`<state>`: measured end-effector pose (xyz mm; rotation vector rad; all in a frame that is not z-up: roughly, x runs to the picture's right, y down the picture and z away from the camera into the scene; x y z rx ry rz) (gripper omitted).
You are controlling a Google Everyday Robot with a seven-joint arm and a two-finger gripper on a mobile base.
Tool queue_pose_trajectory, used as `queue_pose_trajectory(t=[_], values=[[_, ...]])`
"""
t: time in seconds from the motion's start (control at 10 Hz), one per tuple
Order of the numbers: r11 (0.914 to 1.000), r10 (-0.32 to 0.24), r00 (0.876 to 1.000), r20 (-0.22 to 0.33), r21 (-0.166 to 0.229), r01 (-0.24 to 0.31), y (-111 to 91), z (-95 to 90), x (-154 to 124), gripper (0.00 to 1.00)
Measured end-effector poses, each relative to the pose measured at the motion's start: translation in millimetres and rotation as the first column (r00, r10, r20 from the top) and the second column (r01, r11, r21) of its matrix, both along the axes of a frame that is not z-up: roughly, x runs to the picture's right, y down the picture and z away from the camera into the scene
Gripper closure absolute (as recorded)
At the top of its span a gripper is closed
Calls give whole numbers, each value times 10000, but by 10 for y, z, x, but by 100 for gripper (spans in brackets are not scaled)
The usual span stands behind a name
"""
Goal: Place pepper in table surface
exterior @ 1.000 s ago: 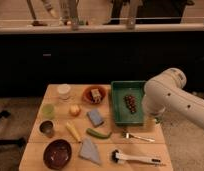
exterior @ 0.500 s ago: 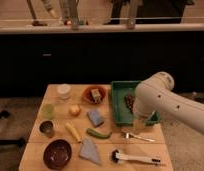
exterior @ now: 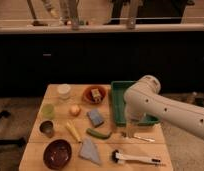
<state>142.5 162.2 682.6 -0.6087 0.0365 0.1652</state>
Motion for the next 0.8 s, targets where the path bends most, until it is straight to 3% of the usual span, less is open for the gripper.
queue_pose_trajectory(t=[0.6, 0.8], values=[[10000, -28, 10000, 44, 15, 28, 9, 1, -21, 20], [9998, -187, 9997, 169, 7, 187, 114, -23, -158, 20]])
